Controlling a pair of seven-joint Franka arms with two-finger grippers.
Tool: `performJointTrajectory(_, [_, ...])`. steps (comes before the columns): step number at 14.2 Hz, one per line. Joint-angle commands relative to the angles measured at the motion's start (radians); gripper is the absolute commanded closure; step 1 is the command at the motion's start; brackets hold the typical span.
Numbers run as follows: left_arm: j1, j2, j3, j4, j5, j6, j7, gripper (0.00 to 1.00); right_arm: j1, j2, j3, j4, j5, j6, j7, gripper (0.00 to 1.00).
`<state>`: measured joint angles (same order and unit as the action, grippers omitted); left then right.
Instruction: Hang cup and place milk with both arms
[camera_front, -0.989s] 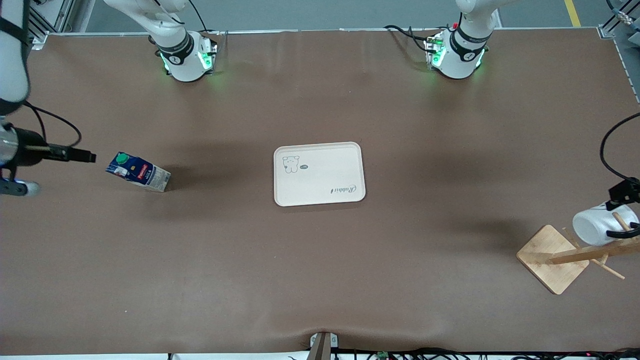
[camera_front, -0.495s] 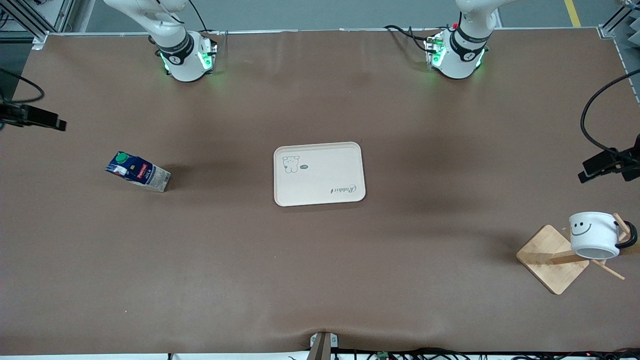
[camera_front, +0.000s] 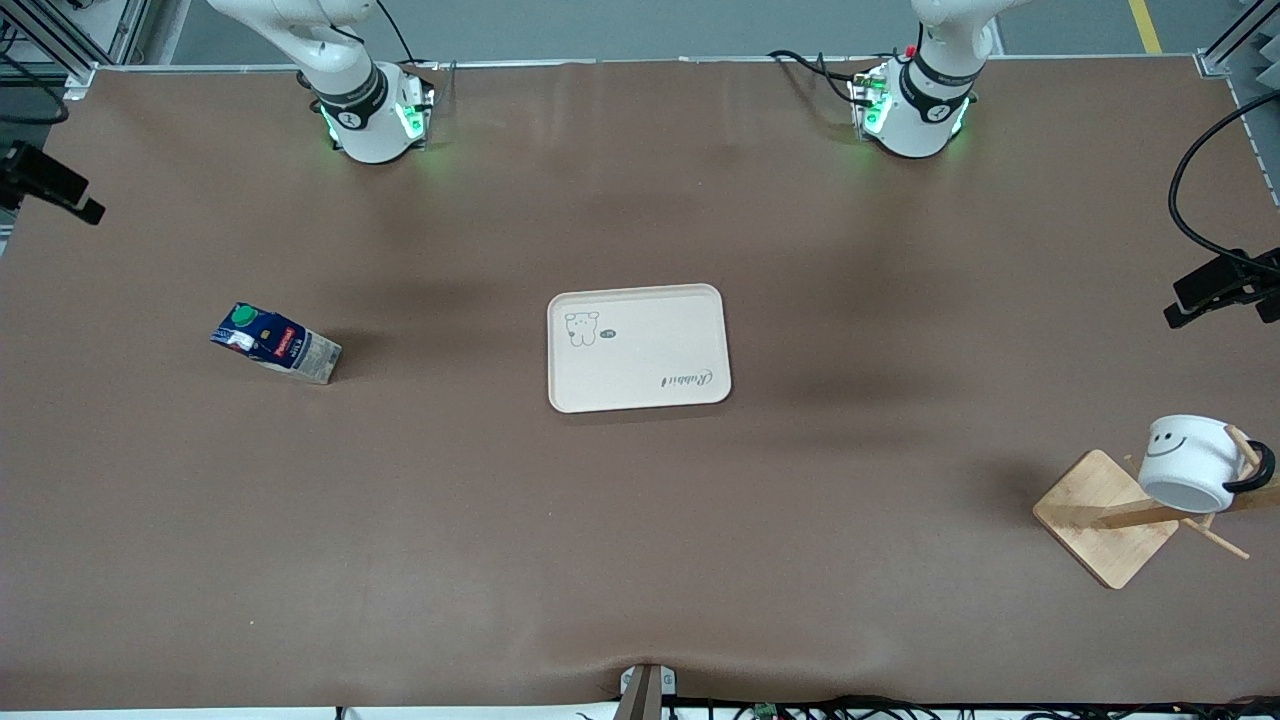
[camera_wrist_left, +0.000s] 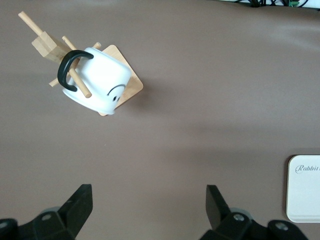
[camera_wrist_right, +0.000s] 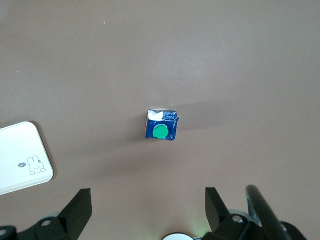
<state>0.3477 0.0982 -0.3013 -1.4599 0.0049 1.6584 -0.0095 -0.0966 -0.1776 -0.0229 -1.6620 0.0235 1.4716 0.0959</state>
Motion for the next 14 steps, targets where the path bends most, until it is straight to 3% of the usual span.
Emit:
performJointTrajectory(1, [0.002, -0.002, -0.018, 0.046, 0.003, -0.045, -0.01, 0.0, 0.001, 0.019, 0.004, 0.04, -0.013, -0.013, 0.016, 0.0])
performJointTrajectory(5, [-0.024, -0.009, -0.015, 0.056, 0.004, -0.106, -0.012, 0.0, -0.008, 0.056, 0.001, 0.087, -0.026, -0.014, 0.015, 0.0])
performJointTrajectory(6, [-0.071, -0.032, 0.011, 0.055, 0.003, -0.108, -0.017, 0.0, -0.011, 0.056, -0.002, 0.087, -0.027, -0.017, 0.013, 0.0])
performJointTrajectory(10, [-0.301, -0.11, 0.233, -0.028, -0.014, -0.114, -0.038, 0.0, -0.002, 0.093, 0.001, 0.105, -0.023, -0.01, 0.016, 0.0])
performJointTrajectory(14, [-0.377, -0.132, 0.258, -0.068, -0.016, -0.114, -0.145, 0.0, -0.006, 0.11, 0.001, 0.113, -0.011, -0.007, 0.024, 0.0])
